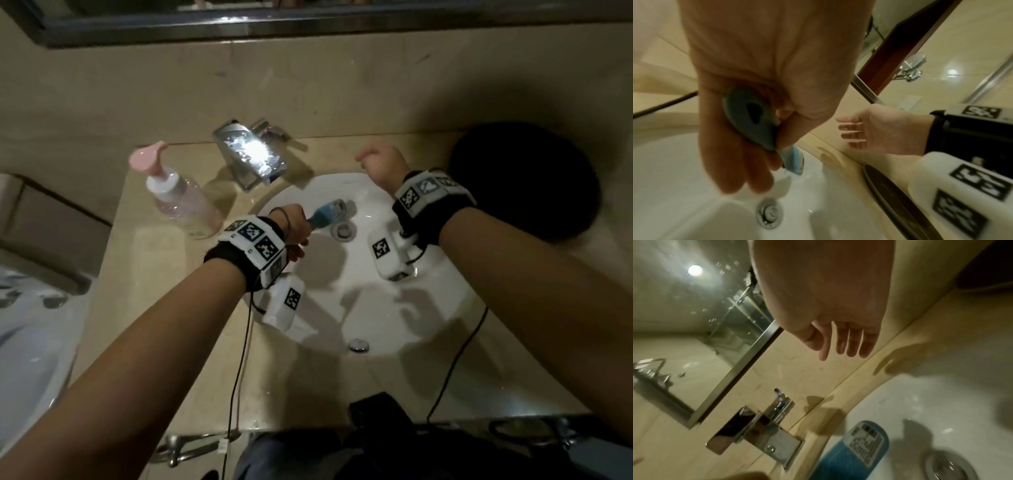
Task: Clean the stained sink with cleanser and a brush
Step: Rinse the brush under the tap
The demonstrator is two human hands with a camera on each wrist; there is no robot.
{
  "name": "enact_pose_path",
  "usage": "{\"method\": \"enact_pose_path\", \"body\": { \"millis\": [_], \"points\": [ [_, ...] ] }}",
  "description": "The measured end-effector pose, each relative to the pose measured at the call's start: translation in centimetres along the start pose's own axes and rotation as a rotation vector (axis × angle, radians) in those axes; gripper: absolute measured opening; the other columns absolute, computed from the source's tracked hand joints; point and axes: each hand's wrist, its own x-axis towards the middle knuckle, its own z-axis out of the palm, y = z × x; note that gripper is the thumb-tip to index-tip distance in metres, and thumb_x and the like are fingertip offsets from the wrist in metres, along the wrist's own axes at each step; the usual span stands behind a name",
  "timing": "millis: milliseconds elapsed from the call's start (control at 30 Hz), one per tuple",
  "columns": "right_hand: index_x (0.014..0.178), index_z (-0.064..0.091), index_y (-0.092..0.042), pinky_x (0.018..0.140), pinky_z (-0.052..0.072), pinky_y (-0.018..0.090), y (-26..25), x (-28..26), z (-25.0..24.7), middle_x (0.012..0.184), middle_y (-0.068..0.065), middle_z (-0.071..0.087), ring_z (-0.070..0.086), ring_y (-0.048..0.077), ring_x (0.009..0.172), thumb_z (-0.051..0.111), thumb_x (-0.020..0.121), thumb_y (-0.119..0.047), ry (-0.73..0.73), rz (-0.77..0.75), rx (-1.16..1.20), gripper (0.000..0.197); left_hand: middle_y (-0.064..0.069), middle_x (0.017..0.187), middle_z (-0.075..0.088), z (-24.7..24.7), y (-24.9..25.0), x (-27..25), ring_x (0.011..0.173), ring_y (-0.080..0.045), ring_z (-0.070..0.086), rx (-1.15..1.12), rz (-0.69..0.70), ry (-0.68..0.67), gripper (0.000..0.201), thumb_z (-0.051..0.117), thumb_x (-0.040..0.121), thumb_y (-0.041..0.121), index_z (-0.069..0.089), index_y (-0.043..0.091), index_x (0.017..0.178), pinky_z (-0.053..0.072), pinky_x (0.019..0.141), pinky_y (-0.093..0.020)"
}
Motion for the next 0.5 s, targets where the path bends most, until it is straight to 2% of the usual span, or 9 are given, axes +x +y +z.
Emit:
{"method": "enact_pose_path", "body": {
  "millis": [67, 133, 167, 233, 300, 367, 400, 433, 500],
  "points": [
    [0.090, 0.057, -0.008, 0.078, 0.045, 0.030, 2.4, -0.6, -1.5, 0.089, 0.009, 0.050, 0.052, 0.027, 0.084, 0.040, 0.095, -0.006, -0.063, 0.122, 0.031, 0.018, -0.016, 0.113, 0.060, 0.6, 2.1, 0.2, 0.098, -0.034, 0.062, 0.237, 0.087, 0.089, 0.034, 0.039, 0.096, 0.012, 0.045, -0.002, 0.126, 0.051, 0.089, -0.042],
    [0.073, 0.049, -0.013, 0.057, 0.043, 0.024, 4.4, -2.1, -2.9, 0.073, 0.002, 0.046, 0.050, 0.017, 0.064, 0.041, 0.094, -0.007, -0.182, 0.211, 0.214, 0.023, -0.018, 0.118, 0.057, 1.4, 4.3, 0.5, 0.108, -0.033, 0.058, 0.439, 0.207, 0.208, 0.033, 0.043, 0.094, 0.015, 0.044, 0.002, 0.124, 0.046, 0.089, -0.037],
    [0.071, 0.048, -0.014, 0.053, 0.038, 0.020, 5.3, -2.8, -3.5, 0.068, 0.001, 0.045, 0.046, 0.014, 0.058, 0.041, 0.094, -0.009, -0.254, 0.247, 0.286, 0.025, -0.018, 0.114, 0.059, 1.8, 5.5, 0.6, 0.105, -0.033, 0.058, 0.465, 0.264, 0.253, 0.031, 0.043, 0.093, 0.015, 0.044, 0.003, 0.122, 0.045, 0.085, -0.037],
    [0.073, 0.053, -0.013, 0.051, 0.033, 0.019, 6.7, -3.4, -4.8, 0.067, 0.000, 0.046, 0.042, 0.012, 0.055, 0.040, 0.095, -0.012, -0.376, 0.276, 0.335, 0.025, -0.018, 0.103, 0.062, 2.8, 7.7, 1.0, 0.092, -0.033, 0.059, 0.456, 0.366, 0.335, 0.026, 0.041, 0.093, 0.014, 0.045, 0.005, 0.117, 0.044, 0.078, -0.037],
    [0.080, 0.057, -0.012, 0.052, 0.030, 0.019, 7.6, -3.7, -6.2, 0.067, -0.001, 0.046, 0.039, 0.010, 0.055, 0.040, 0.096, -0.012, -0.389, 0.259, 0.387, 0.023, -0.011, 0.083, 0.058, 3.8, 9.9, 1.4, 0.078, -0.028, 0.053, 0.438, 0.402, 0.372, 0.025, 0.036, 0.096, 0.016, 0.044, 0.005, 0.117, 0.041, 0.071, -0.036],
    [0.085, 0.057, -0.013, 0.054, 0.027, 0.019, 8.2, -3.7, -7.6, 0.067, -0.002, 0.044, 0.036, 0.009, 0.055, 0.040, 0.097, -0.013, -0.319, 0.252, 0.486, 0.021, -0.004, 0.072, 0.048, 4.8, 12.2, 1.8, 0.082, -0.022, 0.050, 0.461, 0.411, 0.328, 0.030, 0.033, 0.098, 0.017, 0.044, 0.004, 0.123, 0.041, 0.076, -0.035],
    [0.085, 0.057, -0.014, 0.054, 0.027, 0.019, 8.5, -3.5, -8.3, 0.068, -0.003, 0.045, 0.035, 0.008, 0.056, 0.041, 0.097, -0.013, -0.273, 0.259, 0.539, 0.020, -0.008, 0.080, 0.053, 5.2, 13.3, 2.0, 0.088, -0.024, 0.054, 0.470, 0.432, 0.296, 0.033, 0.033, 0.098, 0.016, 0.045, 0.004, 0.126, 0.042, 0.079, -0.035],
    [0.084, 0.056, -0.014, 0.055, 0.028, 0.019, 8.8, -3.4, -9.0, 0.069, -0.003, 0.046, 0.035, 0.008, 0.056, 0.041, 0.097, -0.015, -0.223, 0.272, 0.586, 0.020, -0.014, 0.097, 0.060, 5.6, 14.4, 2.3, 0.098, -0.028, 0.057, 0.461, 0.459, 0.266, 0.035, 0.032, 0.097, 0.013, 0.046, 0.004, 0.128, 0.043, 0.084, -0.035],
    [0.080, 0.056, -0.015, 0.056, 0.031, 0.020, 9.4, -2.9, -10.1, 0.071, -0.002, 0.051, 0.037, 0.008, 0.056, 0.041, 0.097, -0.020, -0.129, 0.300, 0.631, 0.023, -0.020, 0.123, 0.056, 6.5, 16.0, 2.8, 0.113, -0.034, 0.054, 0.420, 0.504, 0.230, 0.039, 0.031, 0.096, 0.010, 0.045, 0.008, 0.132, 0.041, 0.095, -0.035]
  ]
}}
